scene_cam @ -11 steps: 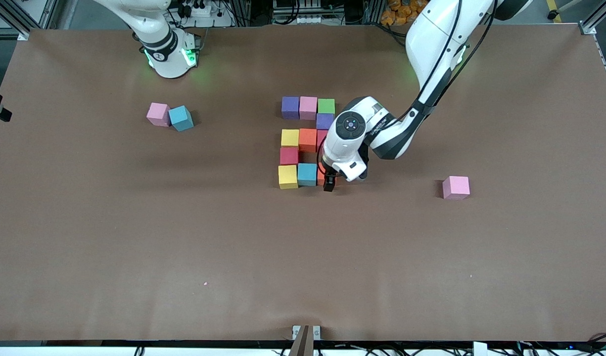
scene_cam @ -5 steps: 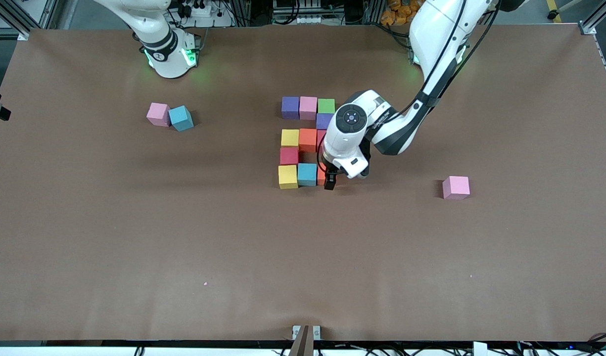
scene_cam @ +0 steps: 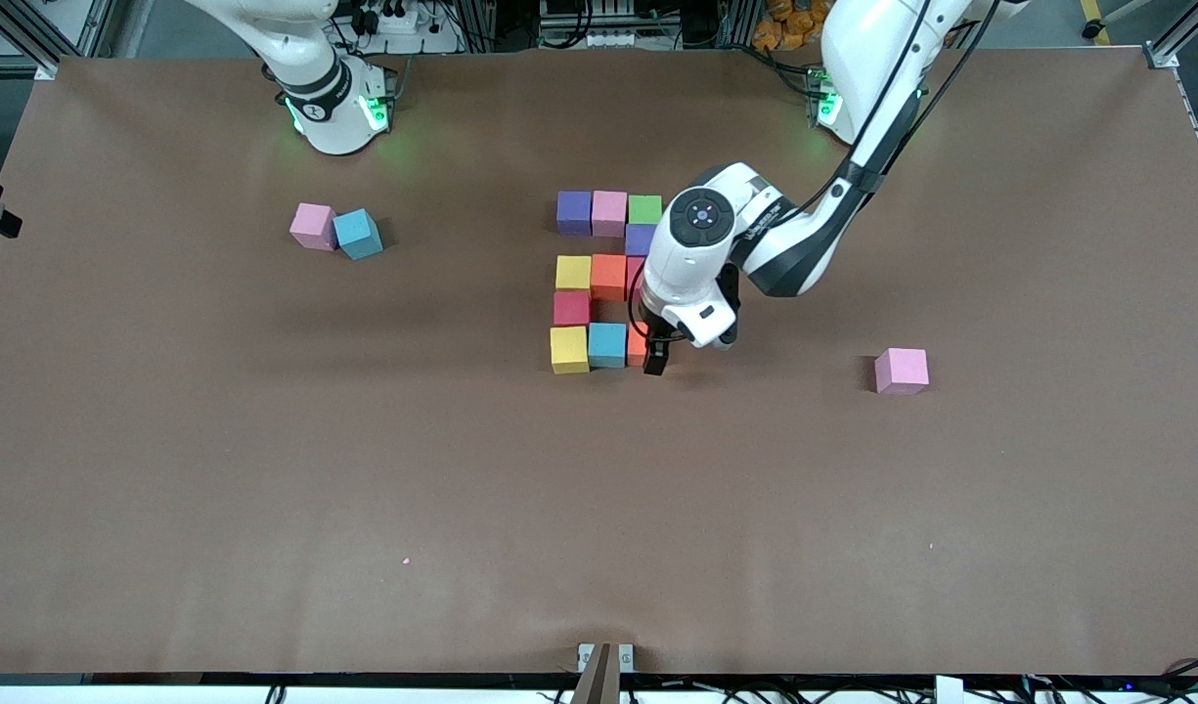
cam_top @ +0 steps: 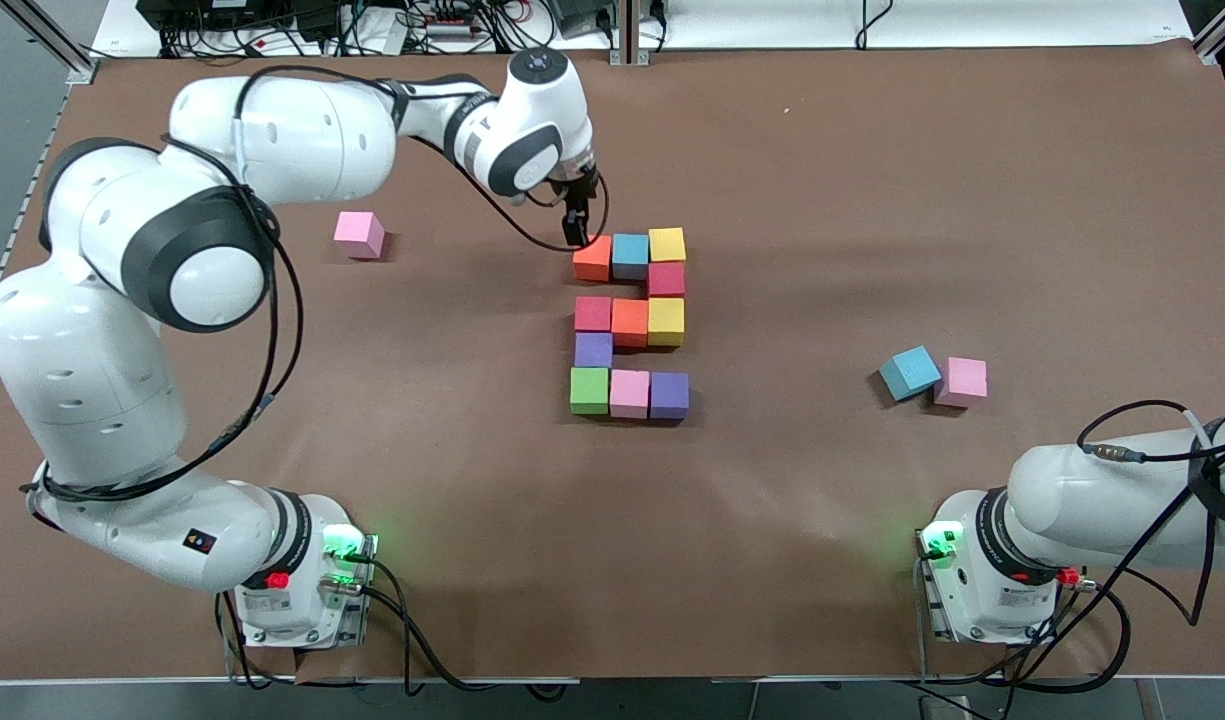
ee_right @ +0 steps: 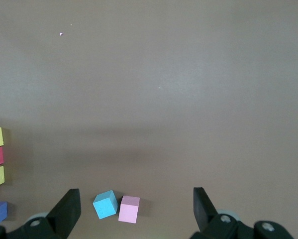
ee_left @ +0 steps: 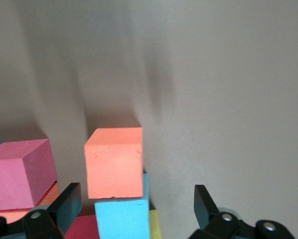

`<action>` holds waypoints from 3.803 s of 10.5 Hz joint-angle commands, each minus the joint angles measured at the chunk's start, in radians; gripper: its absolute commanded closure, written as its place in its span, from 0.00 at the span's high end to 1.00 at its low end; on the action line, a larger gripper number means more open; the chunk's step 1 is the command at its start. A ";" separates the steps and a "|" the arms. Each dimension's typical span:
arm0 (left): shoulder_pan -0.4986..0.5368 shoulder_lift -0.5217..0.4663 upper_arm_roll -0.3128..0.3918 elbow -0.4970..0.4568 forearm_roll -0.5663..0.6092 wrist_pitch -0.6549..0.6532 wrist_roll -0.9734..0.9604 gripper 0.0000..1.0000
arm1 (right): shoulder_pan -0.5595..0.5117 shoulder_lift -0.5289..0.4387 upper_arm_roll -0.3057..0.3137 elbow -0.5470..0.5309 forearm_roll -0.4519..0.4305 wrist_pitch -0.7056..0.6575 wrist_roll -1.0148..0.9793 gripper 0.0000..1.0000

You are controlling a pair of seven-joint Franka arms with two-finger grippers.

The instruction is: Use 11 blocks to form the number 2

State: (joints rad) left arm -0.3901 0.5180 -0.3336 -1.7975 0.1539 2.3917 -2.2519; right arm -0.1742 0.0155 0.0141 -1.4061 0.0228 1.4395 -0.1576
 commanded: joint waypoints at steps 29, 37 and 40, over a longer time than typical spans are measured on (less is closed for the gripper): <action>0.447 -0.584 0.149 0.156 -0.128 -0.776 2.112 1.00 | -0.004 0.000 0.000 0.016 0.000 -0.016 0.000 1.00; 0.372 -0.561 0.294 0.207 -0.136 -0.792 2.126 1.00 | -0.005 0.000 -0.002 0.016 0.002 -0.016 0.000 1.00; 0.373 -0.526 0.295 0.236 -0.137 -0.826 2.145 1.00 | -0.005 0.000 -0.002 0.016 0.002 -0.016 0.000 1.00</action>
State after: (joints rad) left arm -0.0042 -0.0313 -0.0506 -1.6000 0.0383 1.5939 -0.1343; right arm -0.1739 0.0155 0.0113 -1.4029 0.0221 1.4372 -0.1581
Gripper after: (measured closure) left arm 0.000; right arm 0.000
